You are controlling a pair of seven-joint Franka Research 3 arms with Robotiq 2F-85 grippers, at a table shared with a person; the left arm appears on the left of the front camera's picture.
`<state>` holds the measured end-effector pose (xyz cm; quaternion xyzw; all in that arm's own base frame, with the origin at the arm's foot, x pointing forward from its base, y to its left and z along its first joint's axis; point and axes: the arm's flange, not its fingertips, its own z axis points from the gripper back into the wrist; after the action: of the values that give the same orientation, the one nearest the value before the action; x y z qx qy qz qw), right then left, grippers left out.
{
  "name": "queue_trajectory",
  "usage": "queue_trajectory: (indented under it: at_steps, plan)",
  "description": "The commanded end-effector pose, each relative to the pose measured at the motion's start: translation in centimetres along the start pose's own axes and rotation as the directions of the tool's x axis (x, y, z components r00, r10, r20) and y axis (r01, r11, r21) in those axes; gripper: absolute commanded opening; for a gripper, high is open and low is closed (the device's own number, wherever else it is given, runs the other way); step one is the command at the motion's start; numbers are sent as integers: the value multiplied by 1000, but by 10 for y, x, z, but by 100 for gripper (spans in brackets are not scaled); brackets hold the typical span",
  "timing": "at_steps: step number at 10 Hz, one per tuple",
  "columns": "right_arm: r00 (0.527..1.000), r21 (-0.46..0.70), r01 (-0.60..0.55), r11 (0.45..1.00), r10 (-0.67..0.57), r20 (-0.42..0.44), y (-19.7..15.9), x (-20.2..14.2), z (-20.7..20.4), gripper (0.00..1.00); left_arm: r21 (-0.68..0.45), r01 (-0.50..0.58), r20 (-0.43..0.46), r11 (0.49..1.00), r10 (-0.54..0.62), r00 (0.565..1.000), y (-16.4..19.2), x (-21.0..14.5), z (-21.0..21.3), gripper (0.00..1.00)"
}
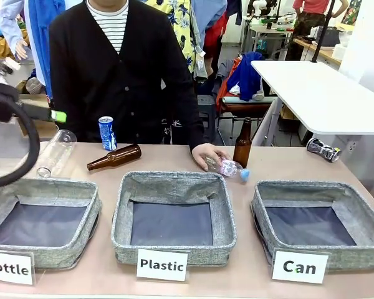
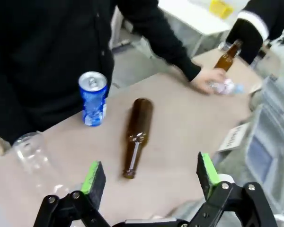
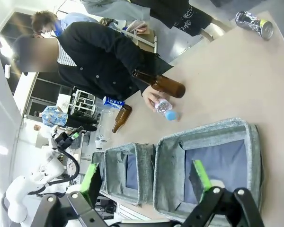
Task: Sort the can waste into the basket.
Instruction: Pick up the can waste from the table and place it in the right Fabric basket.
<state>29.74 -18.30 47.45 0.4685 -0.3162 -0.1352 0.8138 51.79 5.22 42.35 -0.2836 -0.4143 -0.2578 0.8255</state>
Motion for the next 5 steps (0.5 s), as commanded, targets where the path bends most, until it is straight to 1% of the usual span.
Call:
queue_trajectory:
  at_steps: [1, 2, 4, 5]
  plan:
    - [1000, 22, -27, 999, 27, 15, 0, 3, -1, 100, 163, 64, -46, 984, -57, 997, 2, 4, -5, 100]
    - [1000, 22, -27, 999, 27, 15, 0, 3, -1, 100, 0, 0, 0, 1000, 0, 1000, 0, 0, 0, 100]
    - [1000, 22, -27, 999, 27, 15, 0, 3, -1, 100, 0, 0, 0, 1000, 0, 1000, 0, 0, 0, 100]
    - [1000, 22, -27, 999, 27, 15, 0, 3, -1, 100, 52, 34, -27, 998, -33, 999, 5, -3, -10, 100]
